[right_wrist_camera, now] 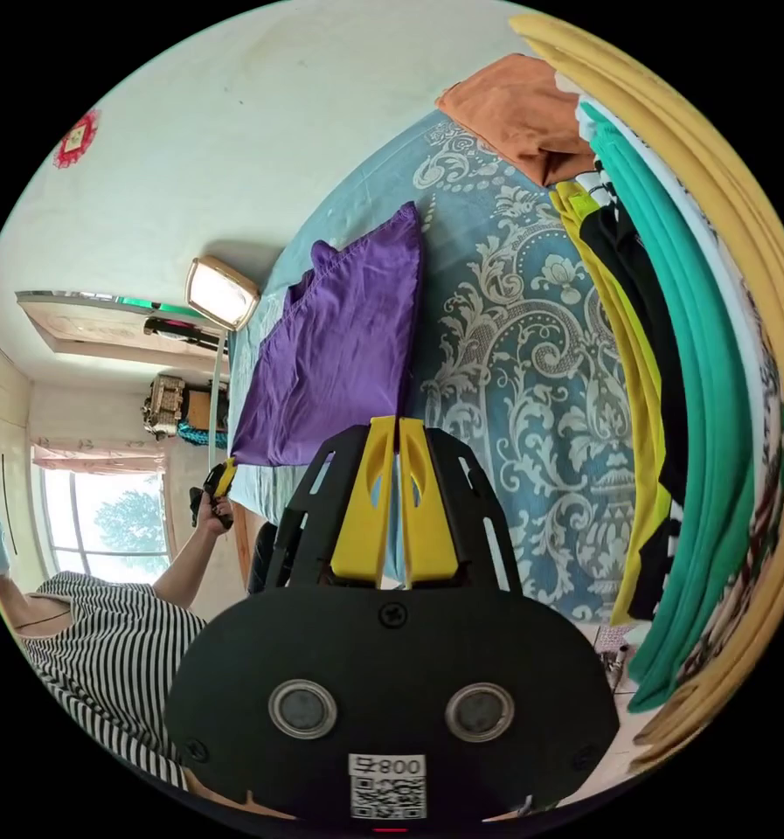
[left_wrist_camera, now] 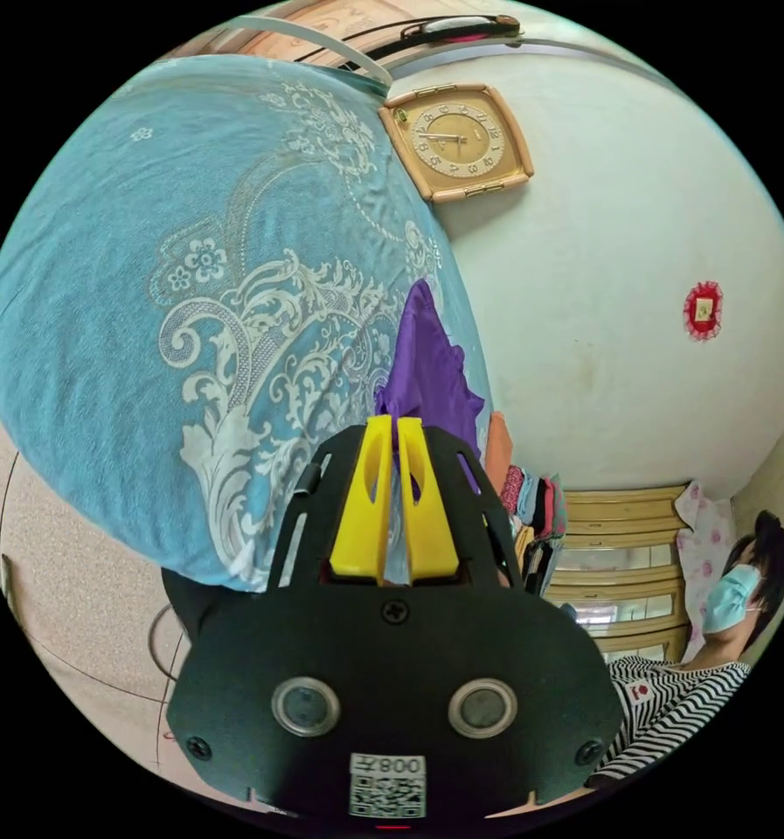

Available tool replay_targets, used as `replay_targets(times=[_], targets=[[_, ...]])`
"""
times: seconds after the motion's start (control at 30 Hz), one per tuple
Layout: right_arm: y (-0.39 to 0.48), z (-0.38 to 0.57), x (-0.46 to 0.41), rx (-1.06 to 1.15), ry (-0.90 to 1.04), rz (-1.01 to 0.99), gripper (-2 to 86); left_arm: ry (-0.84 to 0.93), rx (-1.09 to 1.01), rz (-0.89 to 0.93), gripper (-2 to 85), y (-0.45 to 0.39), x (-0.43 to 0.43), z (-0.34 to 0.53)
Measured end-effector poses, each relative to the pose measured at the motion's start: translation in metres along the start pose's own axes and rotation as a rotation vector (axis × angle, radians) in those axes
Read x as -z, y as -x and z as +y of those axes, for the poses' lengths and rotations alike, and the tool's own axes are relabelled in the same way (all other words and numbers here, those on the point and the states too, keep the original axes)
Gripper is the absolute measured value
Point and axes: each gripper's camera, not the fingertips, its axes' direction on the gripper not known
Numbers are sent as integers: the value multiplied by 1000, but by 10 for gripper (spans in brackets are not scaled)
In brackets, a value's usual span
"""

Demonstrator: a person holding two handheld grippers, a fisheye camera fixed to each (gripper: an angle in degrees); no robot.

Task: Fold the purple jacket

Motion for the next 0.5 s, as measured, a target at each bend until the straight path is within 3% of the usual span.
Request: replay_targets(times=[0.2,0.5], targets=[[-9,73,13,-27,88,6,4,28,28,-60,8,42,27,63],[-49,152,11,-133,123,-46,4,50,107,-118,14,106,-1,132]])
